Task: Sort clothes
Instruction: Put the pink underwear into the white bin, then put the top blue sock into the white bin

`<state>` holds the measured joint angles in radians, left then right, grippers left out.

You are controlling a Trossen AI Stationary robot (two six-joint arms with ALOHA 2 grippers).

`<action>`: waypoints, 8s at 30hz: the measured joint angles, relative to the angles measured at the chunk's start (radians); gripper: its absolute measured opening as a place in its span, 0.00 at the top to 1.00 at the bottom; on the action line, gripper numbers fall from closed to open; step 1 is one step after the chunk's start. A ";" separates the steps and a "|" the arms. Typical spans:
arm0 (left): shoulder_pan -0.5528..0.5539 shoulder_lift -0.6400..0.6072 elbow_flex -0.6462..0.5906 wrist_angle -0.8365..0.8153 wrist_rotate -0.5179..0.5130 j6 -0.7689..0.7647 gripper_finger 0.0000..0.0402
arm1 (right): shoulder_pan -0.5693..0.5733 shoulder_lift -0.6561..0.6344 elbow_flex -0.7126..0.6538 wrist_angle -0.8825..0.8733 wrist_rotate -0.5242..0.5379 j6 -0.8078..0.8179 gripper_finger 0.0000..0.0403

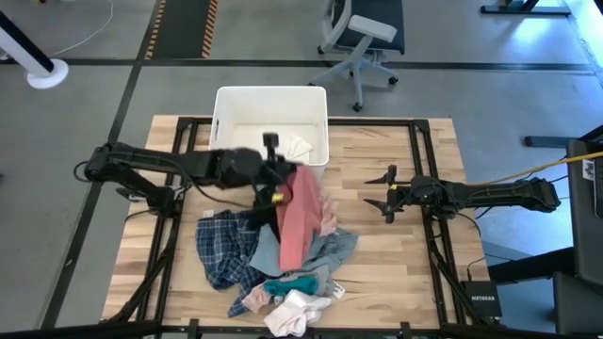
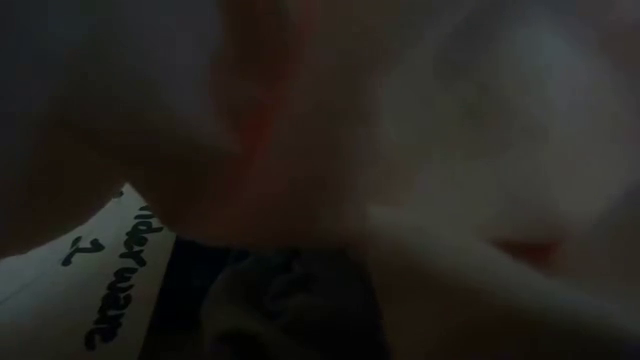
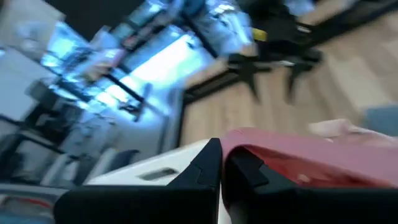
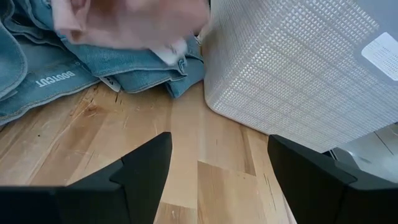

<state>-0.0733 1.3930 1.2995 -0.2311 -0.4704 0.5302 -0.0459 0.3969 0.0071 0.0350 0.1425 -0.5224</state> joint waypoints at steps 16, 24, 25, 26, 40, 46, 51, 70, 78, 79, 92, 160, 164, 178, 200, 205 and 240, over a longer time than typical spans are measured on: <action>0.269 -0.146 0.000 0.302 0.003 0.096 0.99 | 0.000 0.000 0.000 -0.001 0.000 0.000 0.29; 0.453 -0.202 0.000 0.387 0.002 0.093 0.99 | 0.000 0.000 0.000 -0.001 0.000 0.000 0.29; 0.476 -0.202 0.000 0.381 0.001 0.085 0.99 | 0.000 0.000 0.000 -0.002 0.000 0.000 0.29; 0.501 -0.202 0.000 0.374 0.002 0.075 0.99 | 0.000 0.000 0.000 -0.002 0.000 0.000 0.29; 0.660 -0.170 0.000 0.197 0.026 -0.093 0.98 | 0.000 0.000 0.000 -0.002 0.000 0.000 0.29; 0.660 -0.169 0.000 0.179 0.026 -0.161 0.96 | 0.000 0.000 0.000 -0.002 0.000 0.000 0.29; 0.660 -0.169 0.000 0.154 0.026 -0.221 0.90 | 0.000 0.000 0.000 -0.002 0.000 0.000 0.29; 0.636 -0.179 0.154 -0.478 0.275 -0.433 0.54 | 0.000 0.000 0.000 -0.001 0.000 0.000 0.29; 0.603 -0.229 0.171 -0.596 0.277 -0.479 0.56 | 0.000 0.000 0.000 -0.001 0.000 0.000 0.29; 0.603 -0.229 0.171 -0.623 0.277 -0.489 0.56 | 0.000 0.000 0.000 0.000 0.000 0.000 0.29; 0.587 -0.230 0.171 -0.769 0.227 -0.480 0.57 | 0.000 0.000 0.000 0.008 0.054 0.002 0.29; 0.230 -0.564 -0.703 0.441 0.474 -0.281 0.60 | 0.001 0.457 0.308 0.268 -0.001 0.129 0.29; 0.230 -0.577 -0.703 0.429 0.474 -0.287 0.60 | 0.001 0.604 0.367 0.251 -0.060 0.129 0.29; 0.230 -0.577 -0.702 0.418 0.474 -0.299 0.60 | 0.001 0.854 0.476 0.174 -0.109 0.151 0.29; 0.230 -0.577 -0.702 0.414 0.475 -0.371 0.60 | 0.103 1.094 0.530 0.384 -0.044 0.147 0.70; 0.224 -0.577 -0.702 0.413 0.475 -0.389 0.60 | 0.145 1.108 0.557 0.365 -0.007 0.094 0.95; 0.215 -0.577 -0.701 0.455 0.475 -0.299 0.60 | -0.139 1.018 1.271 -0.236 0.205 -0.359 0.88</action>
<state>0.1417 0.8162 0.5983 0.2234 0.0044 0.2307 -0.1846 1.4145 1.2785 -0.2007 0.3477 -0.8811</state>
